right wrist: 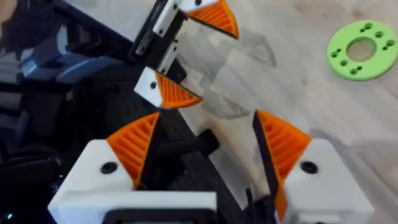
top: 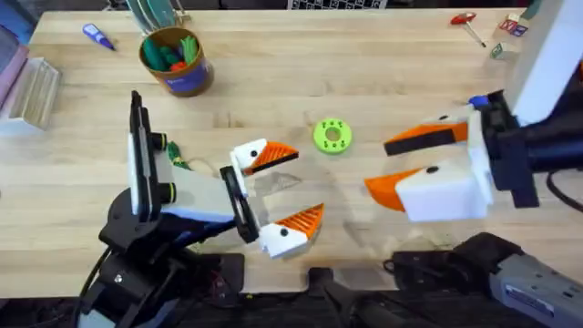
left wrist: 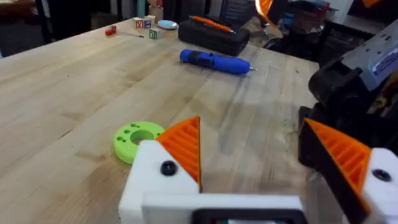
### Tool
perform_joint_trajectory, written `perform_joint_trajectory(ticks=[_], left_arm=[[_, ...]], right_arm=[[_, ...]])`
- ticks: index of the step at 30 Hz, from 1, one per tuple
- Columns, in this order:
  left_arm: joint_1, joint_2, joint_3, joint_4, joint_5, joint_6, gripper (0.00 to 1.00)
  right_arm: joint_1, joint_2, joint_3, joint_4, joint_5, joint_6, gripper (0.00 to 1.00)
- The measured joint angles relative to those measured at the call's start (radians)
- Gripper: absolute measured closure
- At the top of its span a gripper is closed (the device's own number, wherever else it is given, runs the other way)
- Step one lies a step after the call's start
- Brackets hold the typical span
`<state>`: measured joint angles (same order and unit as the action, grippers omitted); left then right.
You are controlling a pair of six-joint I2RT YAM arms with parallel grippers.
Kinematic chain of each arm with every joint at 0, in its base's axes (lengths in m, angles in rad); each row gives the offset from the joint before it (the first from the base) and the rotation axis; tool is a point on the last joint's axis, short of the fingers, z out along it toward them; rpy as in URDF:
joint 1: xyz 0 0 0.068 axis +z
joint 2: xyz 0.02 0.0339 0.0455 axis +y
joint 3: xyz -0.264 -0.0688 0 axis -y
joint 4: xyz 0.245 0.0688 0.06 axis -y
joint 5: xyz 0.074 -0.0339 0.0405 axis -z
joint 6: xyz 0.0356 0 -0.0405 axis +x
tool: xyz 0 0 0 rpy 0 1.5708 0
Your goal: Pick up the gripper from the table and insert it into the empty holder that is missing its gripper. Then pick up a screw, insert it into the mounting hole, and use the screwdriver to tighten it. Finally, clean up the table by picking up the vegetable and placing it into the bucket.
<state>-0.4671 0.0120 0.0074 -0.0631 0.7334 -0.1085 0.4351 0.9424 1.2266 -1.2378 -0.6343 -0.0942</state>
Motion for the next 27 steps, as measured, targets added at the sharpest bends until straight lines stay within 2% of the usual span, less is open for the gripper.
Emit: perform_joint_trajectory(ticks=[1,9,11,13,15,17,22,27], left_arm=[[0.0,0.0,0.0,0.0,0.0,-0.001,0.019],[0.0,0.0,0.0,0.0,0.0,0.001,0.373],[0.0,0.0,0.0,0.0,0.0,0.0,0.542],[0.0,0.0,0.0,0.0,0.0,0.002,0.751],[0.0,0.0,0.0,0.0,0.0,0.003,0.886],[0.0,0.0,0.0,0.0,0.0,0.003,0.976],[0.0,0.0,0.0,0.0,0.0,0.003,0.984],[0.0,0.0,0.0,0.0,0.0,0.003,0.985]], right_arm=[[0.0,0.004,0.0,-0.01,-0.008,-0.01,0.109],[0.0,0.042,-0.002,-0.023,-0.027,-0.042,0.107],[0.0,0.042,-0.003,-0.023,-0.029,-0.045,0.108],[0.0,0.042,-0.003,-0.023,-0.032,-0.047,0.108],[0.0,0.042,-0.003,-0.023,-0.033,-0.049,0.107],[0.0,0.044,-0.003,-0.023,-0.033,-0.049,0.107],[0.0,0.07,-0.003,-0.022,-0.028,-0.049,0.107],[0.0,0.124,-0.003,0.011,0.056,-0.048,0.107]])
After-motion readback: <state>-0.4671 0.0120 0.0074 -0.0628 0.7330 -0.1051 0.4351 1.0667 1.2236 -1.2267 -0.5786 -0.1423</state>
